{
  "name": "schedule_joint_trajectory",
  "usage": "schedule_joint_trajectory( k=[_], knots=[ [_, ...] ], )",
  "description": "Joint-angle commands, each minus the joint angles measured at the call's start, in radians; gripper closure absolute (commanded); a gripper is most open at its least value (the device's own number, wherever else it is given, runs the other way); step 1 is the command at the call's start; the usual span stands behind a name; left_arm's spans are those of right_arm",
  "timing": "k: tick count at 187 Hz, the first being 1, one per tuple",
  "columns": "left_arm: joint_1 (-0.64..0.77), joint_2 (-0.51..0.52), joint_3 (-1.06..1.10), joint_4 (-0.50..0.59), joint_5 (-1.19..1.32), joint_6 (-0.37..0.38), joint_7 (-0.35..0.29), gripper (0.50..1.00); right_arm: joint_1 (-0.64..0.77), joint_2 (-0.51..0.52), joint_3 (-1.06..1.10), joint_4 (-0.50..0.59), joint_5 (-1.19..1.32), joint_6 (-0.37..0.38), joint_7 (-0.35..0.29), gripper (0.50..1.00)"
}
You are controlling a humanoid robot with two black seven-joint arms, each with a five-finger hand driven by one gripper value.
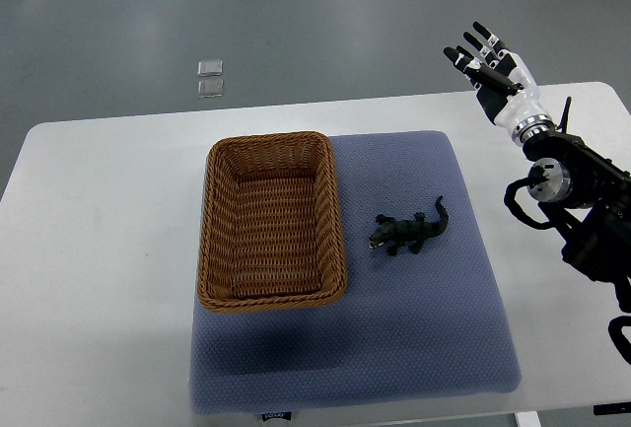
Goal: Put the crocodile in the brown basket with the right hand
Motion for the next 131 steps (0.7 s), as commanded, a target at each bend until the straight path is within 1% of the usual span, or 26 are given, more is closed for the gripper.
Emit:
schedule_joint_trajectory(
  k=[1,131],
  knots=[
    [0.0,0.0,0.0,0.0,0.0,0.0,0.0,0.5,0.0,0.0,0.0,0.0,0.0,0.001,0.0,0.576],
    [0.0,0.0,0.0,0.0,0.0,0.0,0.0,0.5,-0.002,0.0,0.003,0.0,0.005,0.006,0.0,0.574]
  ],
)
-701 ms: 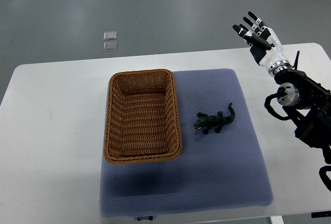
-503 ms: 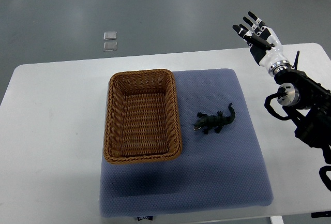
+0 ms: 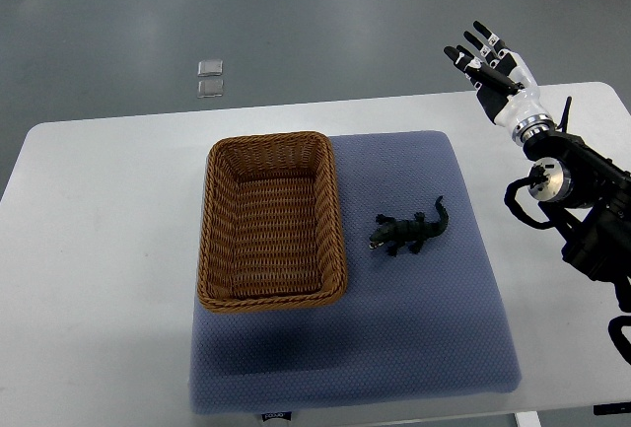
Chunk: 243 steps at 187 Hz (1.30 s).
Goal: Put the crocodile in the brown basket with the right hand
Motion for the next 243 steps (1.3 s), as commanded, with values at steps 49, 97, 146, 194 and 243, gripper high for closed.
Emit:
schedule_joint_trajectory(
  k=[49,97,146,194,243],
  knots=[
    [0.0,0.0,0.0,0.0,0.0,0.0,0.0,0.5,0.015,-0.014,-0.003,0.0,0.0,-0.004,0.0,0.574],
    [0.0,0.0,0.0,0.0,0.0,0.0,0.0,0.5,0.017,-0.014,-0.001,0.0,0.0,-0.005,0.0,0.574],
    [0.0,0.0,0.0,0.0,0.0,0.0,0.0,0.5,0.029,-0.017,0.0,0.009,0.0,-0.012,0.0,0.574],
    [0.0,0.0,0.0,0.0,0.0,0.0,0.0,0.5,0.029,-0.019,-0.004,0.009,0.0,-0.013,0.0,0.574],
    [0.0,0.0,0.0,0.0,0.0,0.0,0.0,0.5,0.033,-0.036,-0.015,0.011,-0.002,-0.013,-0.002,0.574]
  ],
)
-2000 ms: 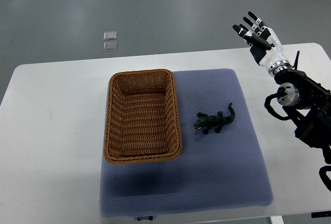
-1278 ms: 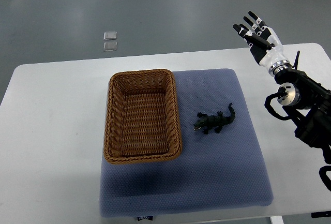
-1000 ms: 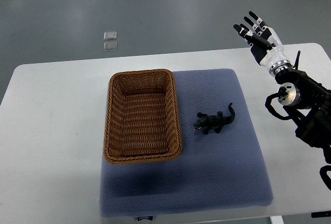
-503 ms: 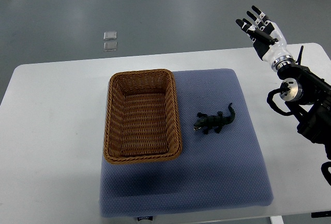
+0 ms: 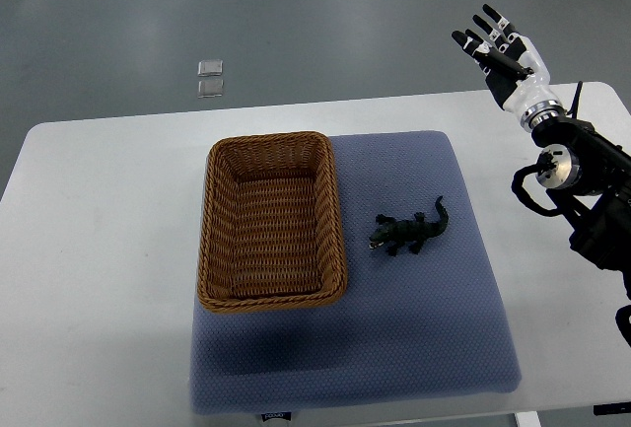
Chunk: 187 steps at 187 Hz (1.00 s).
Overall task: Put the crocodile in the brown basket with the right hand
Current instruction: 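Swing the right hand over and lower it toward the dark green crocodile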
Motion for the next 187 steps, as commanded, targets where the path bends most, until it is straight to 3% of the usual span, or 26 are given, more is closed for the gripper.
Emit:
schedule_joint_trajectory(
  k=[1,43,113,156,187],
  knots=[
    [0.0,0.0,0.0,0.0,0.0,0.0,0.0,0.5,0.002,-0.006,-0.009,0.003,0.0,0.0,-0.001,0.574],
    [0.0,0.0,0.0,0.0,0.0,0.0,0.0,0.5,0.046,-0.052,-0.118,0.04,-0.009,-0.018,0.001,0.574],
    [0.0,0.0,0.0,0.0,0.0,0.0,0.0,0.5,0.221,-0.247,-0.602,0.216,-0.101,-0.029,0.008,0.576],
    [0.0,0.0,0.0,0.0,0.0,0.0,0.0,0.5,0.367,-0.352,-0.794,0.379,-0.338,-0.018,0.007,0.576],
    [0.0,0.0,0.0,0.0,0.0,0.0,0.0,0.5,0.404,-0.401,-0.846,0.492,-0.67,0.034,0.007,0.576]
  ],
)
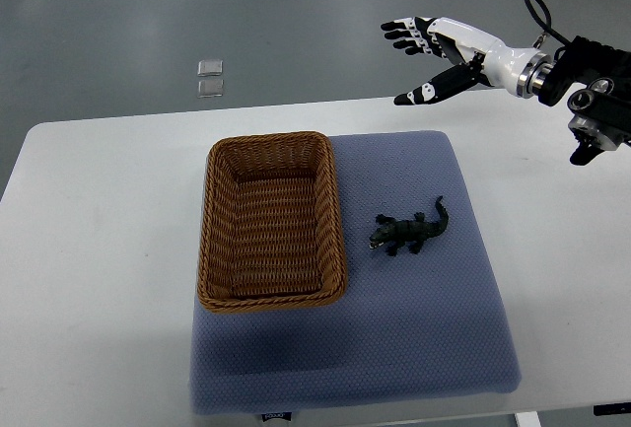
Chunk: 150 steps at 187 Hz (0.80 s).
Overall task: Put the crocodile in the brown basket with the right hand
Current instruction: 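Swing the right hand over and lower it toward the dark green crocodile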
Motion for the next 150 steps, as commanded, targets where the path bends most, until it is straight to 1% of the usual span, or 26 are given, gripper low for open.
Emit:
schedule_joint_trajectory(
  k=[1,32,48,81,108,150],
  knots=[
    [0.0,0.0,0.0,0.0,0.0,0.0,0.0,0.5,0.018,-0.032,-0.031,0.066,-0.216,0.03,0.0,0.576],
    [-0.002,0.0,0.0,0.0,0.0,0.0,0.0,0.5,0.021,-0.084,-0.097,0.17,-0.503,0.052,-0.002,0.576],
    [-0.002,0.0,0.0,0.0,0.0,0.0,0.0,0.5,0.021,-0.099,-0.119,0.206,-0.593,0.052,-0.002,0.576],
    [-0.002,0.0,0.0,0.0,0.0,0.0,0.0,0.5,0.024,-0.093,-0.128,0.209,-0.667,0.047,-0.008,0.576],
    [-0.002,0.0,0.0,0.0,0.0,0.0,0.0,0.5,0.013,-0.081,-0.192,0.21,-0.776,0.038,-0.008,0.579],
    [-0.002,0.0,0.0,0.0,0.0,0.0,0.0,0.5,-0.008,-0.042,-0.198,0.207,-0.787,0.021,-0.012,0.581]
  ],
)
